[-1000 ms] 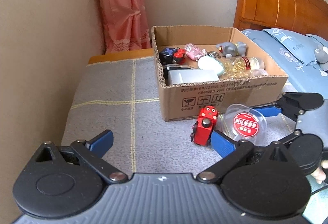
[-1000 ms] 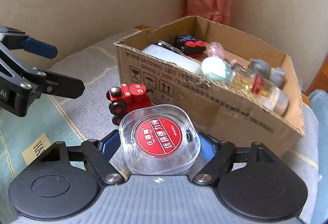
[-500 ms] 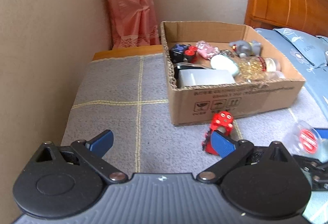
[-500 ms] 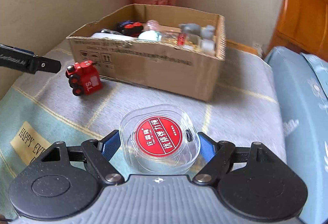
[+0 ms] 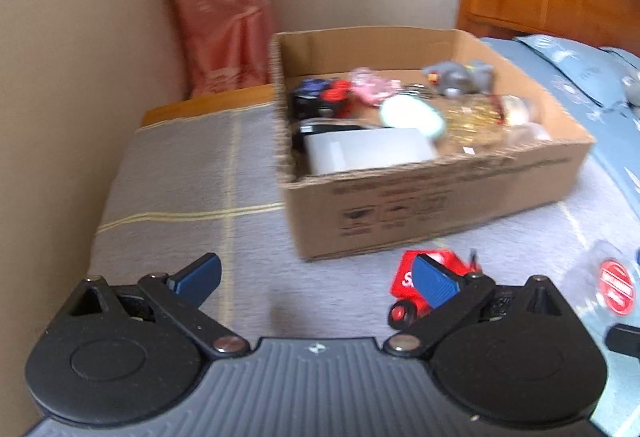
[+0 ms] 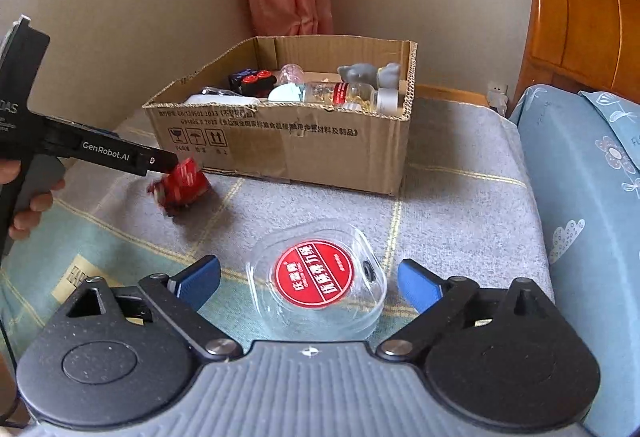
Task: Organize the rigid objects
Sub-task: 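Close the left tool on the red S.L toy train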
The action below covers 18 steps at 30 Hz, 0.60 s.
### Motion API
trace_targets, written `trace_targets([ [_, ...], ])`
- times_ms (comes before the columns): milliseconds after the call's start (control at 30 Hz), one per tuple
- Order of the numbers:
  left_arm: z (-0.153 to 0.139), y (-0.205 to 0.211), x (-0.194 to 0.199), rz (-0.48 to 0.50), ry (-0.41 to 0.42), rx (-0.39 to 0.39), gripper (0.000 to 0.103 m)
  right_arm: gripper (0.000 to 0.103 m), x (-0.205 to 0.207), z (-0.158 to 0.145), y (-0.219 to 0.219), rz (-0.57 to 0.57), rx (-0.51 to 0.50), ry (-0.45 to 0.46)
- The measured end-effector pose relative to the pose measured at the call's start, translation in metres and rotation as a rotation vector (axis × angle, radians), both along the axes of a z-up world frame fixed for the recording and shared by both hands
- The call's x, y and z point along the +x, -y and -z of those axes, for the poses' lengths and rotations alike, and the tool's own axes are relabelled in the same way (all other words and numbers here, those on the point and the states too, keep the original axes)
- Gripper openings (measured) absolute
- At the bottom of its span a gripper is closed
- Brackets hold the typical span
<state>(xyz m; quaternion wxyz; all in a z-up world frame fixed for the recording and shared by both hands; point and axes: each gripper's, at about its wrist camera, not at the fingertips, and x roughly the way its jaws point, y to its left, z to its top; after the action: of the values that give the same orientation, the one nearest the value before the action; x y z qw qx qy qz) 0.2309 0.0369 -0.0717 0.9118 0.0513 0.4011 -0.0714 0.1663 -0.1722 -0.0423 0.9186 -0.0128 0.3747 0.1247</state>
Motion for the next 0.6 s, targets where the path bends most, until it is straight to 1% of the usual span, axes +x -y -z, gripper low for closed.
trace_targets([
  [67,0.000,0.009,-0.003,0.033,-0.001,0.001,0.101,0.099,0.000,0.003,0.001,-0.006,-0.007,-0.009],
  [200,-0.002,0.024,-0.015,0.124,-0.010,-0.040,0.101,0.099,-0.003,0.014,0.001,-0.027,-0.036,-0.038],
  [267,-0.001,0.034,-0.023,0.192,-0.007,-0.033,0.101,0.099,-0.003,0.020,-0.001,-0.040,-0.063,-0.049],
  [367,0.007,0.046,-0.028,0.263,-0.035,-0.006,0.101,0.100,-0.001,0.029,-0.004,-0.053,-0.097,-0.069],
  [433,0.014,0.052,-0.029,0.281,-0.050,0.018,0.101,0.100,-0.001,0.033,-0.006,-0.058,-0.120,-0.083],
  [467,0.017,0.055,-0.029,0.287,-0.057,0.028,0.101,0.103,-0.001,0.035,-0.007,-0.058,-0.127,-0.086],
  [533,0.024,0.058,-0.028,0.294,-0.073,0.042,0.101,0.103,0.000,0.036,-0.004,-0.056,-0.117,-0.087],
  [567,0.026,0.058,-0.027,0.293,-0.082,0.053,0.103,0.103,0.000,0.036,-0.004,-0.060,-0.120,-0.087],
  [600,0.027,0.056,-0.026,0.294,-0.075,0.043,0.102,0.103,0.000,0.036,-0.003,-0.064,-0.118,-0.086],
])
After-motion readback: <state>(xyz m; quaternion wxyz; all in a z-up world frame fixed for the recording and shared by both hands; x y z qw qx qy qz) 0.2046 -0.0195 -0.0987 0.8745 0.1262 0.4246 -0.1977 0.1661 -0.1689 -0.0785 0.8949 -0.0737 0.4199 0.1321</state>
